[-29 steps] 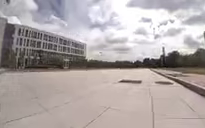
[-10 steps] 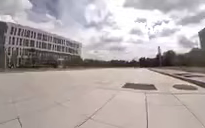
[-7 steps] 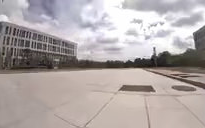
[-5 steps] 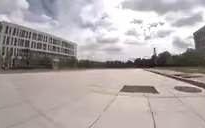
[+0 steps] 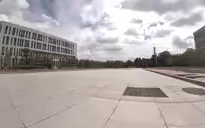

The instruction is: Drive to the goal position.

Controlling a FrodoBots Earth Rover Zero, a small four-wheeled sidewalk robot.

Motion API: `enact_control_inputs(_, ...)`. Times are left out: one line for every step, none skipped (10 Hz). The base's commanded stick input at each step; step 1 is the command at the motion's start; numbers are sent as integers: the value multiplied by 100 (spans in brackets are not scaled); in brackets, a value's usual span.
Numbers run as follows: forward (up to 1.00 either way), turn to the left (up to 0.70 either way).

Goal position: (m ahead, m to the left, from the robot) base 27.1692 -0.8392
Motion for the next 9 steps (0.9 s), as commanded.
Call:
enact_control_inputs(70,9)
enact_control_inputs(70,0)
enact_control_inputs(70,0)
enact_control_inputs(70,0)
enact_control_inputs(70,0)
enact_control_inputs(70,0)
enact_control_inputs(70,0)
enact_control_inputs(70,0)
enact_control_inputs(70,0)
